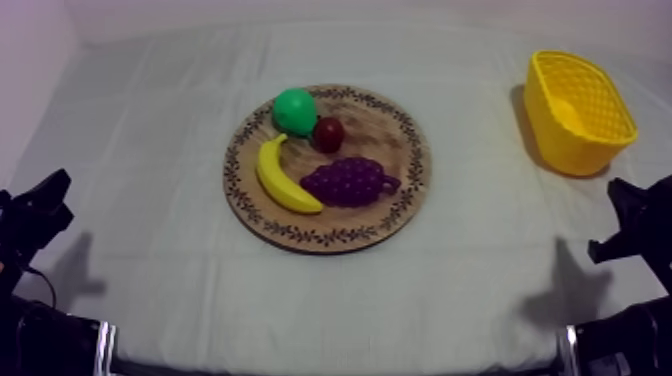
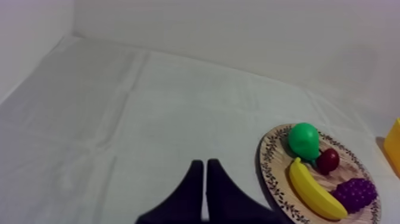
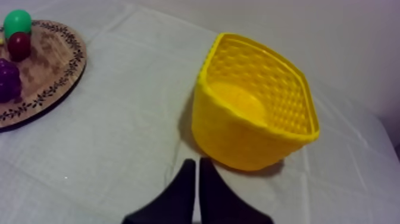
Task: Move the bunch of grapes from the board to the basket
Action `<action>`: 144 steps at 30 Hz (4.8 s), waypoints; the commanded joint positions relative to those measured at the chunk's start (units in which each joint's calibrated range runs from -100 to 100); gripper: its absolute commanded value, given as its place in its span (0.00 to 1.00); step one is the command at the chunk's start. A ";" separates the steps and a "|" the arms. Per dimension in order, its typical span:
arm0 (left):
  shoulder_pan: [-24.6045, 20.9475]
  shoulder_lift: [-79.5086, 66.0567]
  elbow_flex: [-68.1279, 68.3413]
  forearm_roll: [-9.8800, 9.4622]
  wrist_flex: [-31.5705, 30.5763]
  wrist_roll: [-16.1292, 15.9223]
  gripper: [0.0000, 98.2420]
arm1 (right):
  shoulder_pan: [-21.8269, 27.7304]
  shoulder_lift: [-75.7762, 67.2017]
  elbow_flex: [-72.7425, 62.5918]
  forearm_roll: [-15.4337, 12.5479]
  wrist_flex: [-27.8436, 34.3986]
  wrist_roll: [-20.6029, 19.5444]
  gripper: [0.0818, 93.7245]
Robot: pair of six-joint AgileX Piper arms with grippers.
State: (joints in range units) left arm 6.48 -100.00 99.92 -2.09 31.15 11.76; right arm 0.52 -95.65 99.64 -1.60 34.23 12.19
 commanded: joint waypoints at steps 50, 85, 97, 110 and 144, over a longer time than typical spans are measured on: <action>0.00 0.00 -0.03 -0.03 -0.03 -0.01 0.00 | -12.21 52.15 -62.59 -2.34 18.88 9.49 0.01; 0.00 0.00 -0.03 -0.03 -0.03 -0.01 0.00 | -32.13 101.96 -107.52 2.39 63.68 9.57 0.01; 0.00 0.00 -0.03 -0.03 -0.03 -0.01 0.00 | -33.53 112.85 -110.03 2.60 64.05 9.77 0.01; 0.00 0.00 -0.03 -0.03 -0.03 -0.01 0.00 | -32.74 114.90 -108.15 3.09 58.48 9.67 0.64; 0.00 0.00 -0.03 -0.03 -0.03 -0.01 0.00 | -32.28 132.57 -102.87 0.03 41.89 10.26 0.98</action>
State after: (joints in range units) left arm 6.48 -100.00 99.92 -2.09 31.15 11.76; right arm -31.87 35.87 -2.71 -1.64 76.03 22.33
